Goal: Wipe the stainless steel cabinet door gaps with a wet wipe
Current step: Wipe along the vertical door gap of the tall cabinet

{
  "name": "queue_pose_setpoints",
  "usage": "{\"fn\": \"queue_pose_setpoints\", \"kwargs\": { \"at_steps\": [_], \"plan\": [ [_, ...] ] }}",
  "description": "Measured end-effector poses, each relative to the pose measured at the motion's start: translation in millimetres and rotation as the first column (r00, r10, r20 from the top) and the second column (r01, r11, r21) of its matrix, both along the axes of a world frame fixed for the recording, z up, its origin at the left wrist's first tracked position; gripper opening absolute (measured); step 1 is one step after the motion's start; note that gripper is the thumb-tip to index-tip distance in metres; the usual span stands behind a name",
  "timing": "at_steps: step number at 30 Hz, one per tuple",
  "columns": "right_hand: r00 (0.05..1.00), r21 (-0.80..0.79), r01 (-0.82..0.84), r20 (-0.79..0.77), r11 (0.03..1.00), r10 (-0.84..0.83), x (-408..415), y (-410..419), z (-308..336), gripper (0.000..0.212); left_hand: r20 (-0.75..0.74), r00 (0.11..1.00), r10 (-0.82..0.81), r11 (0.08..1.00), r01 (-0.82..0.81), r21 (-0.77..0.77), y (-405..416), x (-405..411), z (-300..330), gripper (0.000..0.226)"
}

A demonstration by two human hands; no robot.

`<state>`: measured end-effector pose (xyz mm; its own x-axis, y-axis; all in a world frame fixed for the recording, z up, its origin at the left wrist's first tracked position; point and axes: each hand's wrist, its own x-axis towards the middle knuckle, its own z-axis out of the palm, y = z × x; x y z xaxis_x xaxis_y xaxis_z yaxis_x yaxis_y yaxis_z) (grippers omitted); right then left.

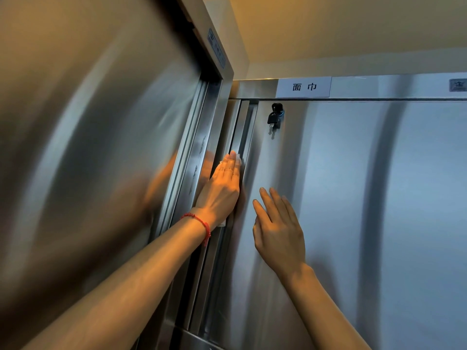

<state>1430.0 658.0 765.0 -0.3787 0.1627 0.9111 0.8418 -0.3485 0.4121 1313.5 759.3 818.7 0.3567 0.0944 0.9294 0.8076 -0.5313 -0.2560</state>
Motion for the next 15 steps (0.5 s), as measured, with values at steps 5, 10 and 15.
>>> {"fn": "queue_pose_setpoints", "kwargs": {
  "at_steps": [5,10,15],
  "plan": [
    [1.0,-0.002,-0.001,0.0,1.0,0.001,-0.3,-0.2,-0.2,0.044,0.006,0.998,-0.069,0.996,0.069,-0.064,-4.3,-3.3,7.1,0.05],
    [1.0,0.002,-0.013,-0.002,1.0,0.013,-0.9,-0.2,0.1,0.044,0.003,0.996,-0.094,0.989,0.094,-0.117,-10.0,-5.0,9.4,0.051],
    [1.0,-0.009,-0.009,-0.005,1.0,0.009,-1.2,-0.2,0.0,0.045,0.001,0.996,-0.093,0.988,0.092,-0.127,-12.5,-5.7,5.4,0.05]
  ]
}}
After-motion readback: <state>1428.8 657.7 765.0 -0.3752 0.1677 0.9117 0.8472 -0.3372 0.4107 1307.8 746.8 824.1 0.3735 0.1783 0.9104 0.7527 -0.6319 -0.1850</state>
